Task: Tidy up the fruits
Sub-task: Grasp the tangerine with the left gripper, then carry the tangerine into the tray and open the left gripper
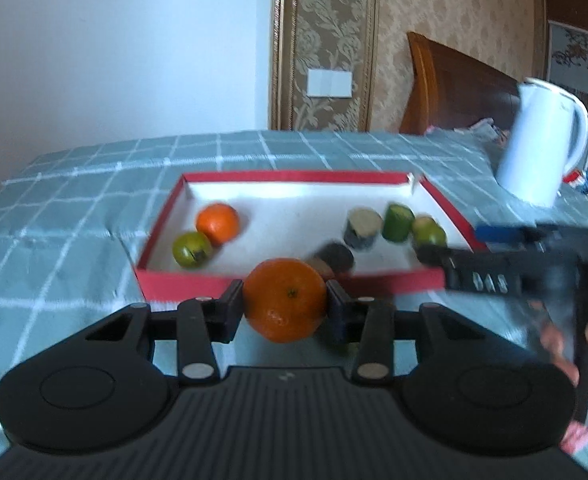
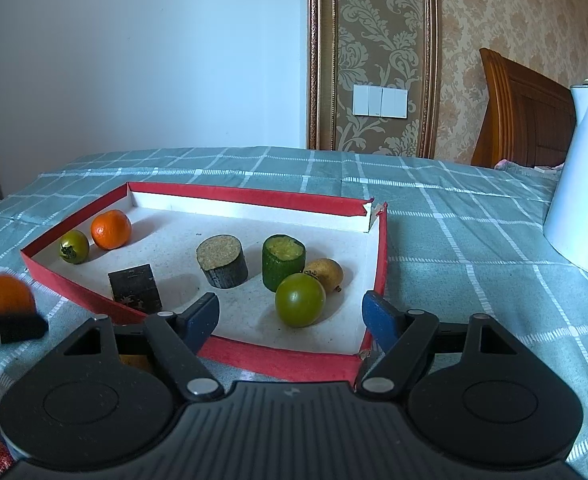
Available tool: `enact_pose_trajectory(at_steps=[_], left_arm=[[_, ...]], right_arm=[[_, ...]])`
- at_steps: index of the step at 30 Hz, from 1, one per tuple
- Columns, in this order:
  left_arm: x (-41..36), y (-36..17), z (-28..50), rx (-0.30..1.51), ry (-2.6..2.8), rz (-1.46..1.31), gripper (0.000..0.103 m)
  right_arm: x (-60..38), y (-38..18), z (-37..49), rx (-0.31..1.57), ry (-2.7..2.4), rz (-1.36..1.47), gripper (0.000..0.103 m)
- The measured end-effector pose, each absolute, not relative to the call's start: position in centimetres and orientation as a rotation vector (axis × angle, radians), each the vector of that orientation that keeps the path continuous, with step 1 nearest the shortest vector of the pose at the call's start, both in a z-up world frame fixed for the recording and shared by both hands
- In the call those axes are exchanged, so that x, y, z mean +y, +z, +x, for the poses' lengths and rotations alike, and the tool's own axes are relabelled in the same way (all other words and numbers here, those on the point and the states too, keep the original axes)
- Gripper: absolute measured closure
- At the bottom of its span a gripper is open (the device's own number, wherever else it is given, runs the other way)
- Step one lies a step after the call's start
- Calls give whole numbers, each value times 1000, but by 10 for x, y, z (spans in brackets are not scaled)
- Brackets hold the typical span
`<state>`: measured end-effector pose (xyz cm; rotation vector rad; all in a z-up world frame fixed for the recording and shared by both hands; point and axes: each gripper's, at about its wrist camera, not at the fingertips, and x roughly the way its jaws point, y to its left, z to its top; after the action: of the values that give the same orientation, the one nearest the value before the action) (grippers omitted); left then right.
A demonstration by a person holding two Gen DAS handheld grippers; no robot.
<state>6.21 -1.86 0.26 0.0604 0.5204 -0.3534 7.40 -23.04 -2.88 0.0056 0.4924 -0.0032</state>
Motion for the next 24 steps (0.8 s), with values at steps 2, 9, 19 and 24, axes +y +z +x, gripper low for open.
enact_pose_trajectory(at_steps=[2,9,19,24], left_arm=[[-18,9,74,508,-341,54,63],[-32,12,123,511,-299,86,63],[-50,-12,175,564,-300,101,63],[-57,-15,184,552,-321,104,63]], right_arm=[[-230,-28,75,493,-4,3,25],[-230,-28,75,496,4,-1,22],[-229,-29,76,500,11,7,16],[-228,-29,77,501,11,7,15]])
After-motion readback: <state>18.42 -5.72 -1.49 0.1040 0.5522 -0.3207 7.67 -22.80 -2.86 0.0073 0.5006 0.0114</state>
